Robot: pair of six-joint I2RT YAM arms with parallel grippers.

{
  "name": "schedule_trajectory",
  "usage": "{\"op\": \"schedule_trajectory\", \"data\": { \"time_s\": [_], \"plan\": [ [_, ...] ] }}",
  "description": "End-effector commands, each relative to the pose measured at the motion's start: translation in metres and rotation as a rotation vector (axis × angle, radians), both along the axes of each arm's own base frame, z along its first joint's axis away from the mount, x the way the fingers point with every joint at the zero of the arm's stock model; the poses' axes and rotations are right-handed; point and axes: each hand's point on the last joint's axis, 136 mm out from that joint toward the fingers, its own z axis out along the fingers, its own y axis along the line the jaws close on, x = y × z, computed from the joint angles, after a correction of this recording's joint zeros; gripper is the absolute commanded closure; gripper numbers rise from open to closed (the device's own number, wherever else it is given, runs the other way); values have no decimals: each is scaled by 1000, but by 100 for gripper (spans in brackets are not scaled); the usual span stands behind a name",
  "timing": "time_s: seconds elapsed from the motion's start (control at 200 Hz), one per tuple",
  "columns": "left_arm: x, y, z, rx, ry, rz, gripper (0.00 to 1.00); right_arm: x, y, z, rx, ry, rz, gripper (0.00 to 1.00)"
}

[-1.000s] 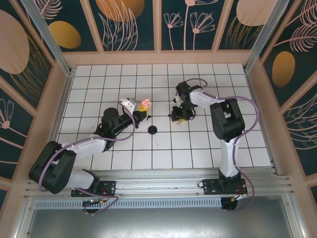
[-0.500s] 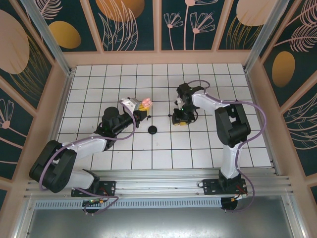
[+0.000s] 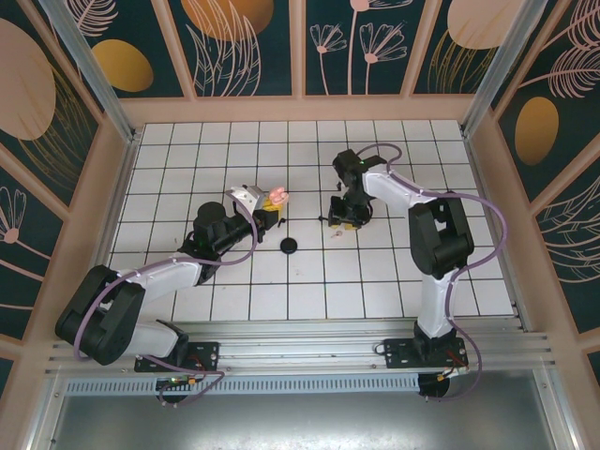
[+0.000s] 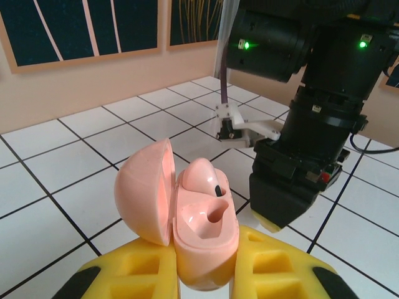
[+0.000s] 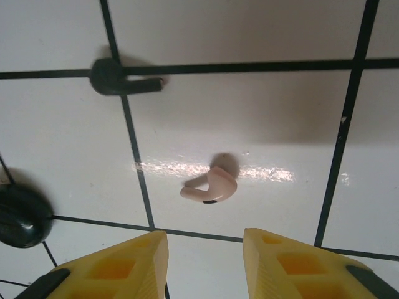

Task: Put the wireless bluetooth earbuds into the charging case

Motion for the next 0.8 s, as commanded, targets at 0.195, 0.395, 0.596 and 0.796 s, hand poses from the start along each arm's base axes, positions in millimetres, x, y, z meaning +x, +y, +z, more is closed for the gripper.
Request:
{"op": "schedule_trajectory", "data": {
  "time_s": [0.195, 0.395, 0.596, 0.796],
  "plan": [
    [0, 2, 17, -10, -55, -3, 85, -13, 3, -34, -7, 70, -23, 65],
    [0, 1, 18, -10, -56, -4, 85, -9, 7, -37, 10, 53, -21, 65],
    [0, 1, 19, -10, -58, -3, 85, -3, 8, -40, 12, 37, -18, 67],
    [0, 3, 19, -6, -62, 3, 85, 0, 7, -41, -1, 25, -3, 69]
  ]
}}
